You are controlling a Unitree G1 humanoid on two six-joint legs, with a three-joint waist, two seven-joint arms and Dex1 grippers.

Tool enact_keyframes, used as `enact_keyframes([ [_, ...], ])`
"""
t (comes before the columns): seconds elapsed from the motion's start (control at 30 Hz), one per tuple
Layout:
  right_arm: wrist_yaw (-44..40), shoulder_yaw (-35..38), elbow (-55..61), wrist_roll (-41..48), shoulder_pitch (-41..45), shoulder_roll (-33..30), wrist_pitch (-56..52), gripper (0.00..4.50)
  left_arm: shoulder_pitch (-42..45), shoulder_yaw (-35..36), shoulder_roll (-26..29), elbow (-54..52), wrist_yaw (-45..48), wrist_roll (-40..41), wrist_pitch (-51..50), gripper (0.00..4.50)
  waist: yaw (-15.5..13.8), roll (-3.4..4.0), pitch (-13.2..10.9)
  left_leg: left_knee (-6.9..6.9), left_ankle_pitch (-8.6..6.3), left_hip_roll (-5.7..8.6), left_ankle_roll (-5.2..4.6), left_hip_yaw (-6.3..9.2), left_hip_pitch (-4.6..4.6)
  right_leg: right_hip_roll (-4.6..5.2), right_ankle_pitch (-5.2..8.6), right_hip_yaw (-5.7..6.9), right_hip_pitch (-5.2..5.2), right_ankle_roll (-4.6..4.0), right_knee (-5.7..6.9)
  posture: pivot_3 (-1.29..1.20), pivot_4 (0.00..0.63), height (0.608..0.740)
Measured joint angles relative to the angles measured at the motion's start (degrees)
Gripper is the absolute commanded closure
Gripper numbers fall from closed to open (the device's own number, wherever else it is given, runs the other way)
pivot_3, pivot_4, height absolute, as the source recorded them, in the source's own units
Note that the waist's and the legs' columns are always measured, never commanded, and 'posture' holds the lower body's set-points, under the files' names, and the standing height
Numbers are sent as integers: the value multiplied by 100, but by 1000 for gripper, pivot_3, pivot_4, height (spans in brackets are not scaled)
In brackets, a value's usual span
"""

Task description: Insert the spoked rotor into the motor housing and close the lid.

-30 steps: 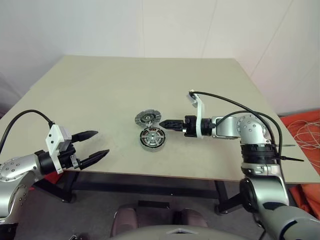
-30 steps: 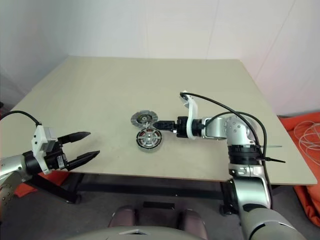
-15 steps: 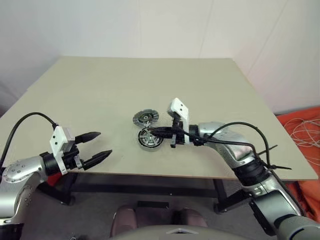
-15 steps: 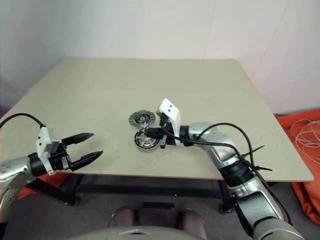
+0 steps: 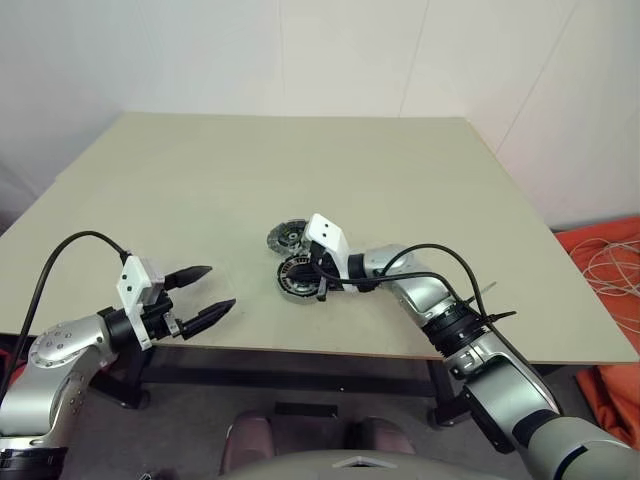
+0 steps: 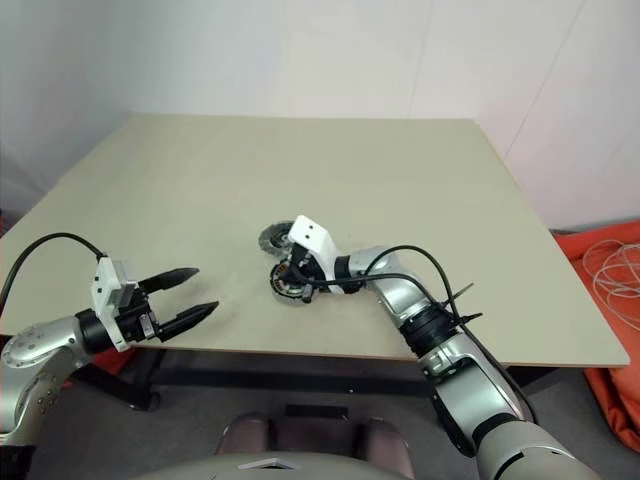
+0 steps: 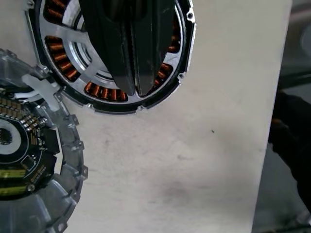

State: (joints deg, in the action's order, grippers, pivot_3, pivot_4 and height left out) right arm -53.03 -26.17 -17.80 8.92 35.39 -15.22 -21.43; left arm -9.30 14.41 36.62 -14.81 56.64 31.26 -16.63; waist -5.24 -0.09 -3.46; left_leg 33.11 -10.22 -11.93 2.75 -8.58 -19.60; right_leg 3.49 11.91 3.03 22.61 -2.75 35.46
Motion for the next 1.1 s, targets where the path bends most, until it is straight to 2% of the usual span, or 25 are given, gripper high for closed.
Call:
enact_keyframes([
  [0.17, 2, 44, -71, -67, -18, 23, 18, 4447, 44, -41, -2, 8, -13, -1, 1, 0, -5, 1, -1, 0, -1, 2, -1, 0, 51, 1, 2, -3, -48, 3, -10, 0, 0, 740],
  [0.33, -170, 147, -21, 22, -88, 28, -216, 4447, 134, -107, -9, 48, -33, -2, 4, 0, 0, 2, -2, 1, 0, 2, -1, 2, 49, -1, 2, -3, -47, 4, -23, 0, 0, 740],
  [0.63, -284, 786, 126, 311, -41, 63, -659, 4447, 151, -110, -34, 55, -64, -2, 42, 0, -4, 1, -2, 1, 0, -7, 1, 2, 44, -11, 1, -4, -45, 1, -22, 0, 0, 740],
  [1.1, -318, 527, -167, -124, -194, -41, -103, 4447, 171, -133, -73, 58, -94, -2, 43, 0, -2, -1, 3, -3, -4, -5, -1, 1, 57, -11, 2, -6, -55, 2, -26, 0, 0, 740],
])
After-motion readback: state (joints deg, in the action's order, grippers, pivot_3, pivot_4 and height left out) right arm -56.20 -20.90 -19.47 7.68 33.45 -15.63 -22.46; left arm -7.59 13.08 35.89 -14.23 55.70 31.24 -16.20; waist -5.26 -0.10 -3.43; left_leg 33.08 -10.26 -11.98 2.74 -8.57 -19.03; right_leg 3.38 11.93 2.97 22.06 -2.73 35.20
